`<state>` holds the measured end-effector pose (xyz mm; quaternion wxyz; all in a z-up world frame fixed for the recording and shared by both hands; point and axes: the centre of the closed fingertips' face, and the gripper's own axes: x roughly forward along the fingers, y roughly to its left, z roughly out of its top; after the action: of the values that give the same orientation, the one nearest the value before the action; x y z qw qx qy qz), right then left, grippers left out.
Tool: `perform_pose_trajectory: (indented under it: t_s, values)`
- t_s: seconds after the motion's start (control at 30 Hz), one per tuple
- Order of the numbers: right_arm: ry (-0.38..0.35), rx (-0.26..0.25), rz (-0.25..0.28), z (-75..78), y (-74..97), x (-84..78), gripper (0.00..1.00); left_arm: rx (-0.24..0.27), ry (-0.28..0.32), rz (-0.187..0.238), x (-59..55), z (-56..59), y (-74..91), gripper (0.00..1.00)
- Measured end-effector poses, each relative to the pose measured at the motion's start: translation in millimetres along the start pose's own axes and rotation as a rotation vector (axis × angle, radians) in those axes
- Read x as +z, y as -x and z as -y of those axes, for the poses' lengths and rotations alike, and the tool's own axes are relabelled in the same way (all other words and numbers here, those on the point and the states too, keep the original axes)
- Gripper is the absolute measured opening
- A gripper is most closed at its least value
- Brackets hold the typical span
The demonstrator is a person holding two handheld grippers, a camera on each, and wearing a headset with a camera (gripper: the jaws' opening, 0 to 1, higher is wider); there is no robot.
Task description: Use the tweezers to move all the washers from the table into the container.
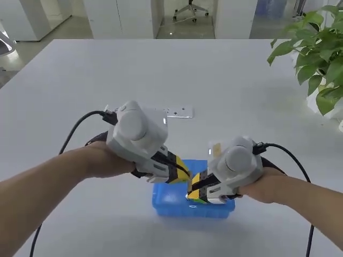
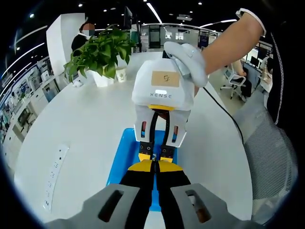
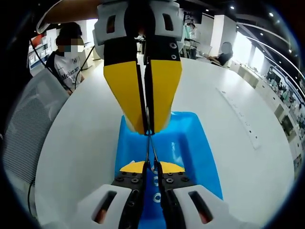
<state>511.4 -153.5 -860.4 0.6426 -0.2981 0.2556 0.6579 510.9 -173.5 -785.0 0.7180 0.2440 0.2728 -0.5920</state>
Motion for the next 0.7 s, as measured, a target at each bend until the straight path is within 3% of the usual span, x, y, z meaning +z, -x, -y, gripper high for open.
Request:
perform_pose_trajectory:
  t_s: [0.33,0.7]
  values:
    - [0.003,0.001,-0.006,-0.2,-1.0,-0.7,0.11,-0.001,0.005,0.000,-1.6,-0.1,-1.4,0.04]
    - [0.013,-0.016,0.007,-1.6,7.6,7.0,0.11,0.006,0.008,0.016,6.0,2.1,7.1,0.04]
